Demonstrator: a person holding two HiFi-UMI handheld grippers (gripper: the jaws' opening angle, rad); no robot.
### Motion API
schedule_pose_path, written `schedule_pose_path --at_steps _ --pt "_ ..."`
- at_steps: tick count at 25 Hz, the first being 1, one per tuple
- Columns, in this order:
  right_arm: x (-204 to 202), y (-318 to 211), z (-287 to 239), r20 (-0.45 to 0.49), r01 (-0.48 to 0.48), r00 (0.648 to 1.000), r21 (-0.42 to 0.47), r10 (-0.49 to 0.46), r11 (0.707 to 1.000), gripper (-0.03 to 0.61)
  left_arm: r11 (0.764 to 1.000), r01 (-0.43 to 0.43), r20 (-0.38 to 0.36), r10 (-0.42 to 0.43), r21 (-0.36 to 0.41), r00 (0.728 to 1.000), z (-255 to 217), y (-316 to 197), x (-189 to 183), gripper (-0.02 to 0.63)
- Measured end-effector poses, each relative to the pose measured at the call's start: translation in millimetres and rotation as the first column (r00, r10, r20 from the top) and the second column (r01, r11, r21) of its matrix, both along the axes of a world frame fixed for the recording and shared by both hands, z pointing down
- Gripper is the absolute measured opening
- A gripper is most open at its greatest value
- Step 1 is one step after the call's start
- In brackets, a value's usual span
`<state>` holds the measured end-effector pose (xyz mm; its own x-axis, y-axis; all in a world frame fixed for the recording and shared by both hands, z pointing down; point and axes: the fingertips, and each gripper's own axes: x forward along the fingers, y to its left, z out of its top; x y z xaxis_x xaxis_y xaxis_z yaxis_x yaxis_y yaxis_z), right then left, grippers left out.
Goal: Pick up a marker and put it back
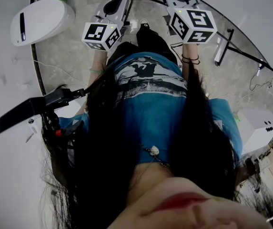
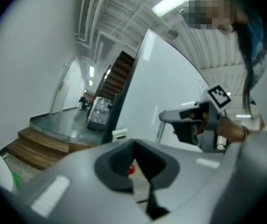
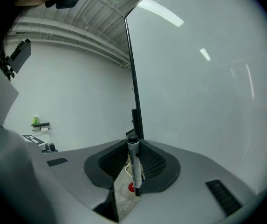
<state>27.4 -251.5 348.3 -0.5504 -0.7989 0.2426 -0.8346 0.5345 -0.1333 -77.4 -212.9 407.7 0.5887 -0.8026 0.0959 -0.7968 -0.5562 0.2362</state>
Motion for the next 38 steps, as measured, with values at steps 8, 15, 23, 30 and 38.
schedule_pose_path --at_steps 8,15,23,30,38 --pt "-0.9 8.9 3.5 0.012 0.003 1.0 -0.016 -0.003 1.0 0.082 1.0 -0.017 0.021 0.017 -0.01 1.0 3.2 3.3 6.1 0.0" --pt "-1.5 9.3 4.1 0.022 0.005 1.0 -0.025 -0.005 1.0 0.082 1.0 -0.018 0.047 0.019 -0.014 0.999 5.1 3.2 5.4 0.0" --pt "-5.3 8.9 4.4 0.026 0.014 1.0 -0.024 -0.014 1.0 0.081 1.0 -0.004 0.024 0.005 -0.009 1.0 3.1 1.0 0.3 0.0" --pt "-6.2 9.3 5.1 0.026 0.017 1.0 -0.025 -0.016 1.0 0.082 1.0 -0.002 0.007 0.002 -0.008 1.0 3.3 1.3 -0.4 0.0" --pt "-5.2 7.5 2.5 0.02 0.017 1.0 -0.018 -0.017 1.0 0.081 1.0 -0.018 0.014 0.018 -0.006 1.0 4.2 3.2 2.3 0.0"
